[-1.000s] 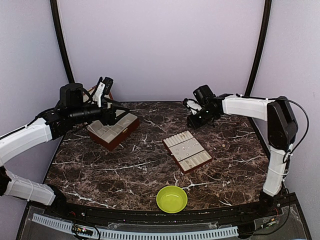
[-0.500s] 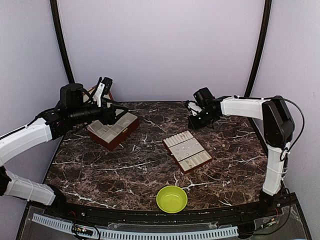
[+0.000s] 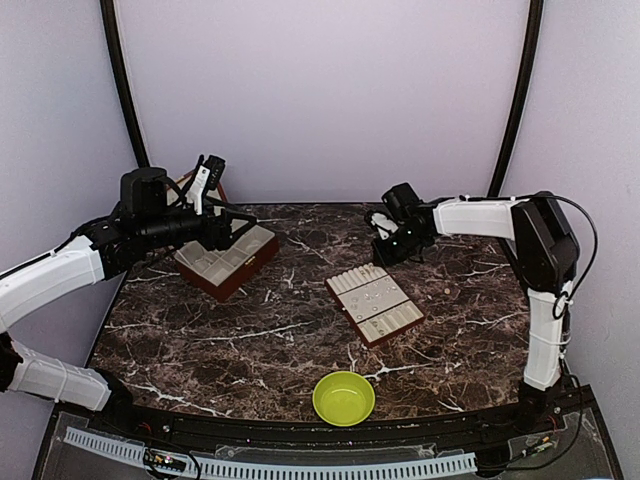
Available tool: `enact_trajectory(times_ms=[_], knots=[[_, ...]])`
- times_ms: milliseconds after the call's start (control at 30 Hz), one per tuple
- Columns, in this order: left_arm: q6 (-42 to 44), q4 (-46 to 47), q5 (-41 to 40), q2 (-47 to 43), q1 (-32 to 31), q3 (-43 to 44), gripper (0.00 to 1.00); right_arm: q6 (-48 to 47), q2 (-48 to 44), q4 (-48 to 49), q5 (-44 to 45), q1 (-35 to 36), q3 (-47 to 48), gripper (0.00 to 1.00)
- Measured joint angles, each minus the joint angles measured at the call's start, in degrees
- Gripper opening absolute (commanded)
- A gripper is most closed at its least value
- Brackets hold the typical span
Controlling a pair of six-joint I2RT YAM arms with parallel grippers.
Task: Organize the mixed jewelry
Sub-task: Adjust the ring on the ring tray.
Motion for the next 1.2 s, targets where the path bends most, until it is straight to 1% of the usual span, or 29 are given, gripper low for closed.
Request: enact_trajectory(times_ms=[467,700,800,1200], knots=[[0.0,-0.28,-0.02,0.0,0.0,0.0,0.69,0.59,1.46,0.52,-0.04,0.24,1.99,0.13],[0.0,-0.28,-0.02,0.0,0.0,0.0,0.69,0.63,2.58,0.83,-0.22,0.28,2.54,0.11],[0.0,-0.28,-0.02,0.0,0.0,0.0,0.69,0.66,3.15,0.81,-0.17,0.28,2.54,0.09],[0.0,-0.31,-0.02,0.0,0.0,0.0,0.69,0.85,3.74,0.83,1.16,0.35,2.51,0.07]])
